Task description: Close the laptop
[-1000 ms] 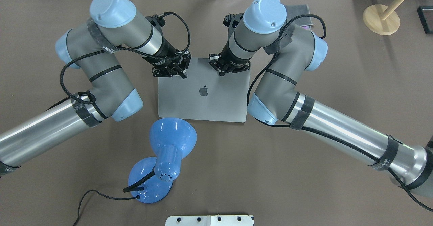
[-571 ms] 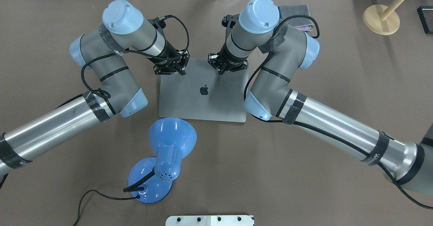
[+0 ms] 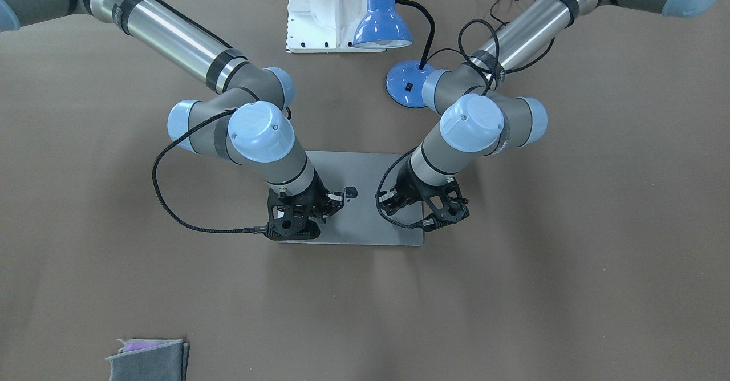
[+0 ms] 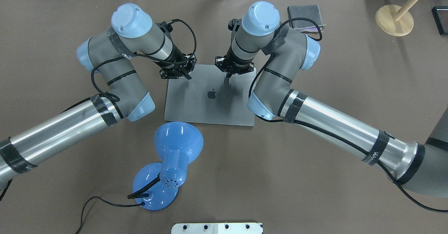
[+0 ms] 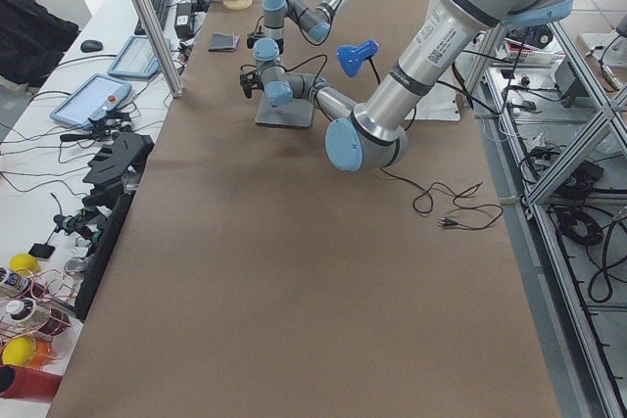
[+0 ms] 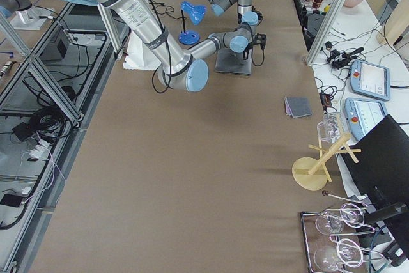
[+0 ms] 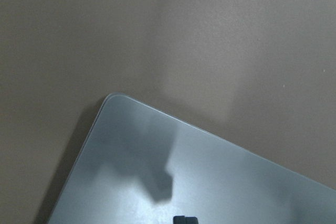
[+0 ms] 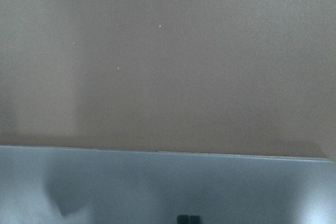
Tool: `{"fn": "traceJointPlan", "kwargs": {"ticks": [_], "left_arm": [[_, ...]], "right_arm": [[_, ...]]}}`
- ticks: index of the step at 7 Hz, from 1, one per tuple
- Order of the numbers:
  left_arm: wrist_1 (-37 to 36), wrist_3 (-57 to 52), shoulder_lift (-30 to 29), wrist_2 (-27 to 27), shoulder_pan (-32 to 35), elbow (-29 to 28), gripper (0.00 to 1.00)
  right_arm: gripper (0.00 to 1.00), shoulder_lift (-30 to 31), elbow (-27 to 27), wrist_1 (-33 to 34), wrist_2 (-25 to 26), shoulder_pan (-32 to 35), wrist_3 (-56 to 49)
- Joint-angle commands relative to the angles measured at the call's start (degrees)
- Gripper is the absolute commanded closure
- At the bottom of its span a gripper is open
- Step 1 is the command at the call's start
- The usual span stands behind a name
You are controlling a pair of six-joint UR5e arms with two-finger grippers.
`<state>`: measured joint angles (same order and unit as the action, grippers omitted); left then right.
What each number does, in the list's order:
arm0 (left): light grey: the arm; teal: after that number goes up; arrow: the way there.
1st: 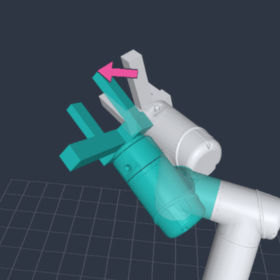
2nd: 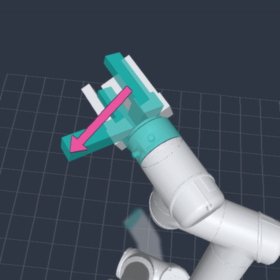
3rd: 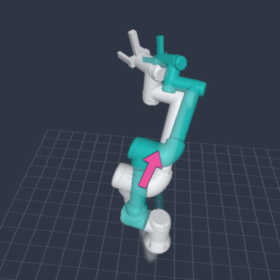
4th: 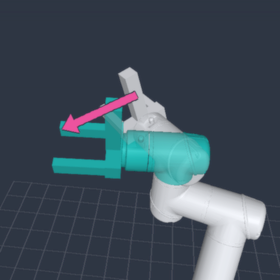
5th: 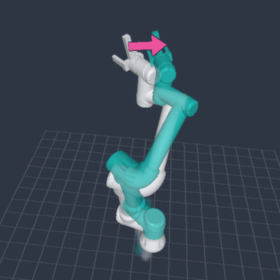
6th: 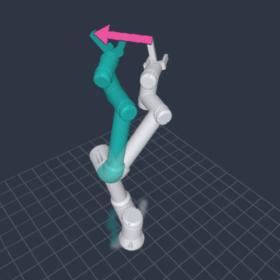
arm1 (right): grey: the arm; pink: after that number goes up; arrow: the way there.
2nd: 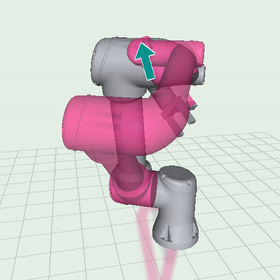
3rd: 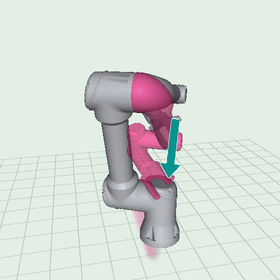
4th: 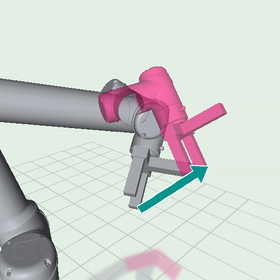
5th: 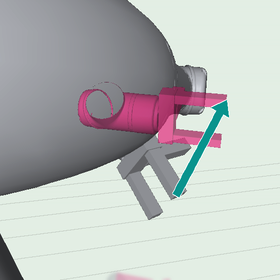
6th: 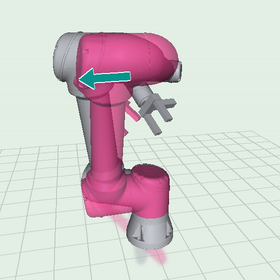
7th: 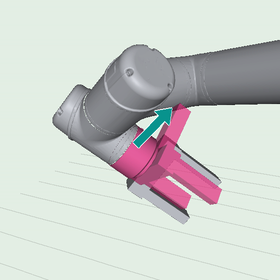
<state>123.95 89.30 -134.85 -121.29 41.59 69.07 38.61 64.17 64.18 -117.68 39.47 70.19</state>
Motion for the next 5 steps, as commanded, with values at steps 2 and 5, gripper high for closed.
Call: {"fn": "traceJointPlan", "kwargs": {"ticks": [2, 5], "left_arm": [[0.8, 0.0, -0.6, 1.3, -0.6, -1.8, 1.0], [1.9, 0.0, -0.3, 3.0, -2.1, -2.9, 1.0]], "right_arm": [[1.0, -1.4, -0.9, -1.0, -1.5, 0.6, 0.4], [1.0, -1.5, -0.5, -1.1, -3.9, 2.1, 0.5]]}}
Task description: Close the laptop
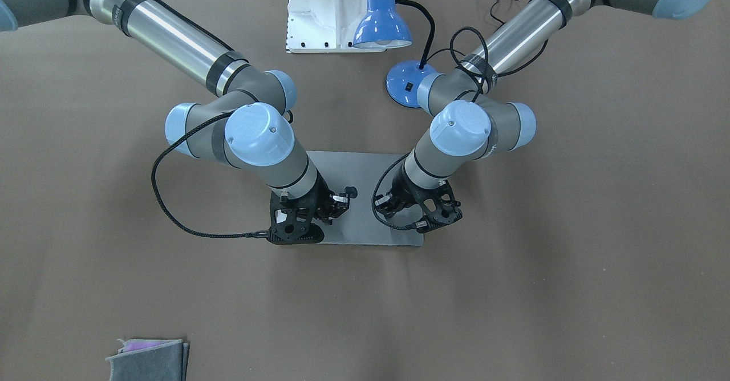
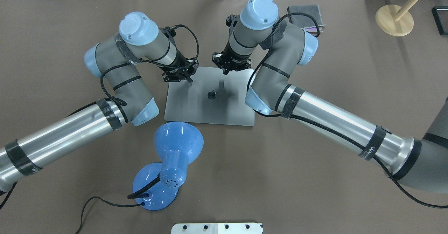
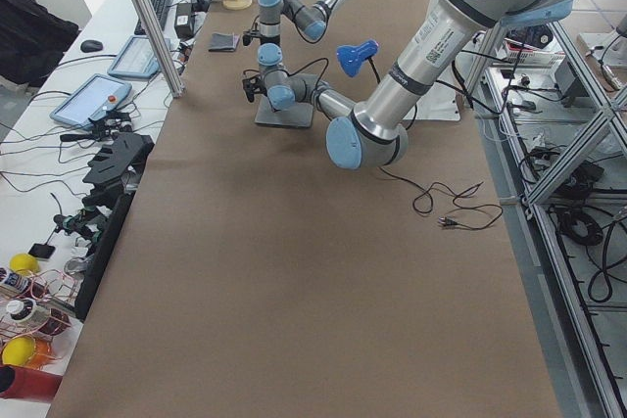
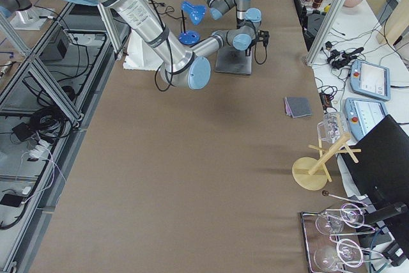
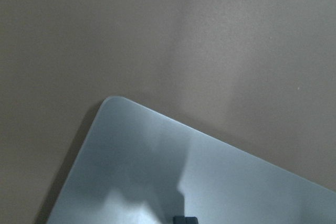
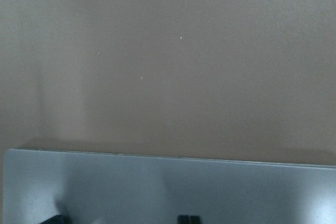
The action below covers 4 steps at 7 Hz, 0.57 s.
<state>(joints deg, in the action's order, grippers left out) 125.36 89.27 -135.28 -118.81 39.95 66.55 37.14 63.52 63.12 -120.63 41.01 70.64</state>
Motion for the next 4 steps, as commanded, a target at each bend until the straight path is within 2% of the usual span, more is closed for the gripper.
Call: {"fn": "traceJointPlan", "kwargs": {"ticks": [1, 3, 4], "left_arm": [[0.5, -0.1, 0.1, 0.5, -0.5, -0.4, 1.0], [0.5, 0.3, -0.2, -0.5, 1.3, 1.0, 1.0], [0.2, 0.1, -0.2, -4.5, 3.2, 3.0, 1.0]], "right_arm": [[1.0, -0.1, 0.3, 0.0, -1.7, 1.1, 0.0], [1.0, 0.0, 0.6, 0.0, -6.4, 4.6, -0.3], [1.0, 0.1, 0.7, 0.0, -9.7, 7.0, -0.3]]}}
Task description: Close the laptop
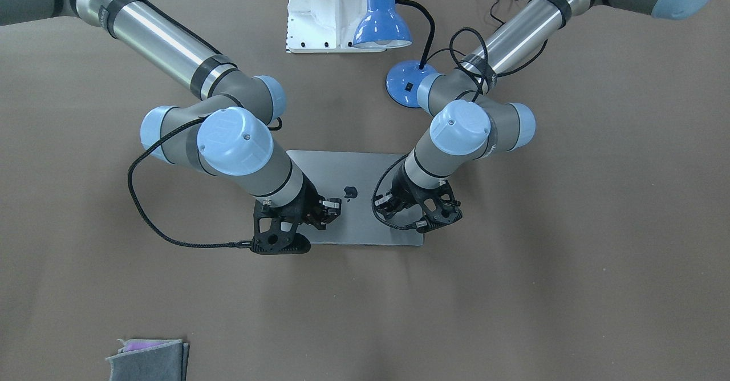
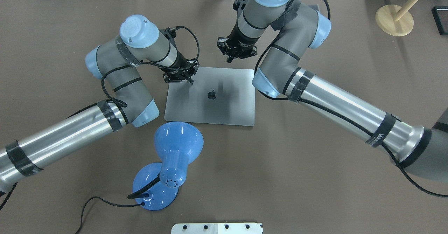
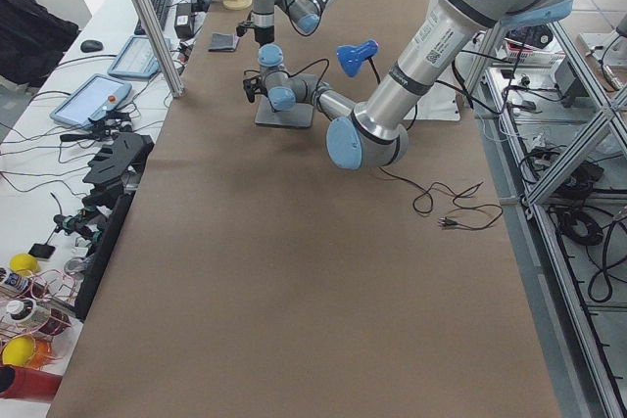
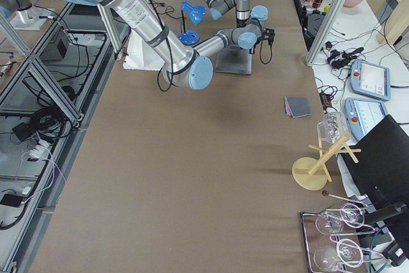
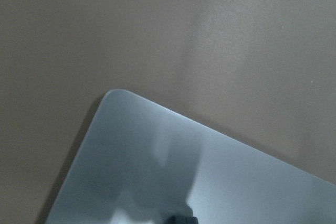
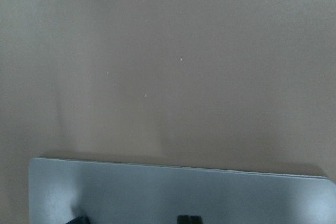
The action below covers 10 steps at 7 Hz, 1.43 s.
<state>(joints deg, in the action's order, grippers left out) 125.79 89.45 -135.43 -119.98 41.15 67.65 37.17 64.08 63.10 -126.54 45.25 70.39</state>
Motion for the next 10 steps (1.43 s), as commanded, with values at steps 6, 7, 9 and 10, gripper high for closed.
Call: {"fn": "traceJointPlan", "kwargs": {"ticks": [6, 7, 9, 10], "left_arm": [[-2.3, -20.8, 14.9, -6.8, 17.1, 15.4, 0.01], [-7.8, -26.5, 16.2, -7.0, 21.6, 17.5, 0.01], [-18.4, -43.9, 30.3, -7.6, 25.2, 31.7, 0.01], [-18.5, -48.2, 37.1, -7.9, 26.8, 35.3, 0.01]], "right_arm": [[0.0, 20.0, 13.5, 6.0, -12.8, 18.3, -23.1], [0.0, 22.0, 14.4, 11.7, -8.9, 20.1, -33.5], [0.0, 27.9, 24.1, 33.2, -1.5, 23.4, -51.3], [0.0, 36.0, 33.7, 41.3, -1.5, 25.9, -58.1]]}}
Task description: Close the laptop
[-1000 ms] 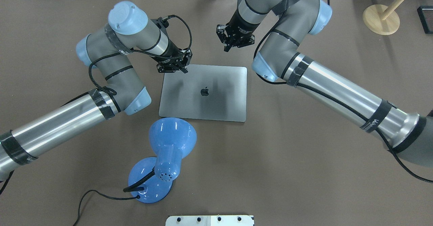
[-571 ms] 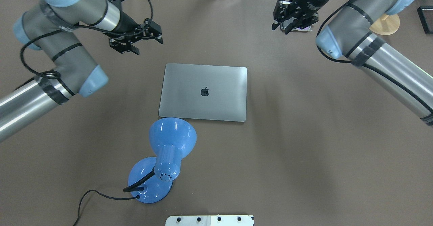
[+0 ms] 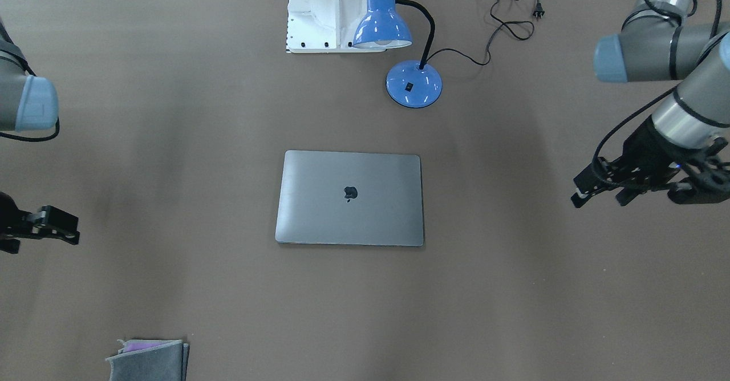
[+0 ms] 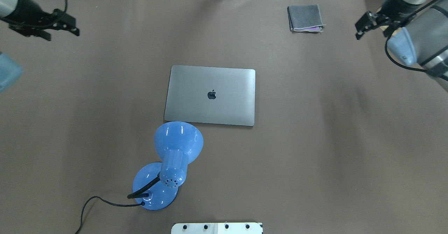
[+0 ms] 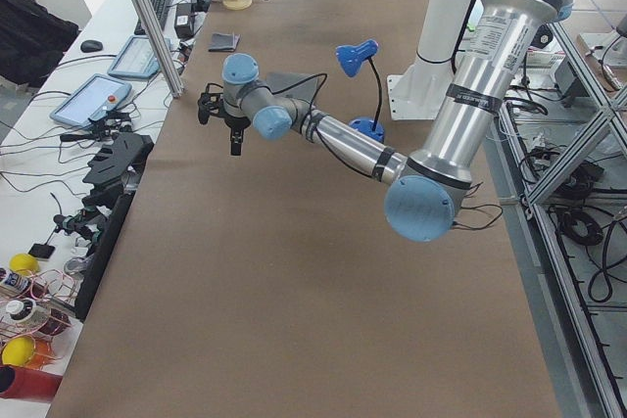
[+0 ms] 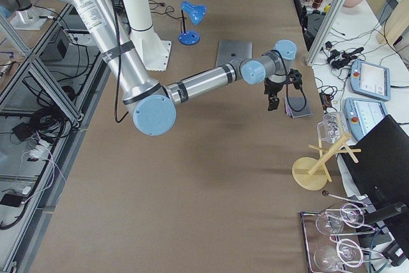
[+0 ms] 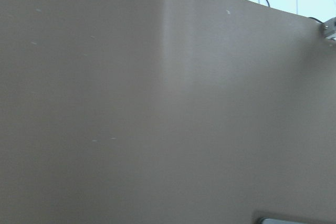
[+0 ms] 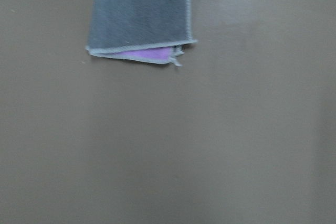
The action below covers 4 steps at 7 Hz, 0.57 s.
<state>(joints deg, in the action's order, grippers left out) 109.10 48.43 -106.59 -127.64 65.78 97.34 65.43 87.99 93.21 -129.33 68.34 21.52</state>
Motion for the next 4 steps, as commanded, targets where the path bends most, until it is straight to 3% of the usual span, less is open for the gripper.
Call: {"fn": "traceJointPlan", "kwargs": {"ticks": [1, 2, 4], "left_arm": [[-1.9, -15.7, 14.2, -2.6, 4.7, 8.1, 0.01], [-2.0, -24.7, 17.9, -6.1, 8.5, 7.9, 0.01], [-1.9, -26.5, 25.8, -6.3, 13.0, 7.2, 0.01]], "right_arm": [[0.0, 16.2, 15.6, 11.7, -0.6, 7.6, -13.6], [0.0, 21.4, 16.8, 11.4, -4.1, 11.7, -16.8], [0.0, 25.7, 14.7, 11.3, -6.4, 16.9, -21.6]]}}
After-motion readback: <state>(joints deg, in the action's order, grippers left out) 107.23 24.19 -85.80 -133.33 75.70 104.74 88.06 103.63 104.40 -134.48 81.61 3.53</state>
